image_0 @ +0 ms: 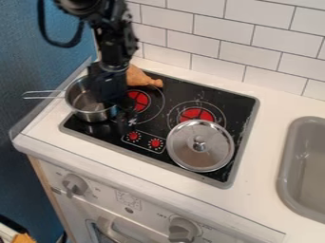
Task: Move the silver pot to the left side of the stove
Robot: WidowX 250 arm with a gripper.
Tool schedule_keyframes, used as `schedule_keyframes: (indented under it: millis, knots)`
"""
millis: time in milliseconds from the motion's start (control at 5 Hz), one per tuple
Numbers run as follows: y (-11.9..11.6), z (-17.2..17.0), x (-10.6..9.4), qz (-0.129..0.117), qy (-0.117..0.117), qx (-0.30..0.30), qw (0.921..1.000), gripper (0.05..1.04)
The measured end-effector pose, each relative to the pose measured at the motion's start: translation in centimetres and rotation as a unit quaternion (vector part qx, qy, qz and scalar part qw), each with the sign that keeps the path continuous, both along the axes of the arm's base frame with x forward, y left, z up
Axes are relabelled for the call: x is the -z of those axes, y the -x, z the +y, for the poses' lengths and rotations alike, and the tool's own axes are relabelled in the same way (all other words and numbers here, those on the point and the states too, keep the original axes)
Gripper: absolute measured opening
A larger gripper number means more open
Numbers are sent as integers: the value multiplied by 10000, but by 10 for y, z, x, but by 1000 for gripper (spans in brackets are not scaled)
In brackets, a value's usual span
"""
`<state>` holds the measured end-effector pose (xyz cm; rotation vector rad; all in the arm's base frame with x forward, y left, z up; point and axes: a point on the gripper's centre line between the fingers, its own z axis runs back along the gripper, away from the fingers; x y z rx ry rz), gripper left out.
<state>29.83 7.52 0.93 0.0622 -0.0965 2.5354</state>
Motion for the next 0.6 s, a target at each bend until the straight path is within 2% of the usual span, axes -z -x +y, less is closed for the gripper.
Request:
schedule_keyframes:
  millis: [200, 400, 600]
  knots:
    - [-3, -5, -20, -63, -253, -97, 9996, 1009]
    - [-10, -16, -50, -324, -547, -54, 9980, 1002]
    - [-11, -22, -71, -437, -958, -13, 9944, 1001]
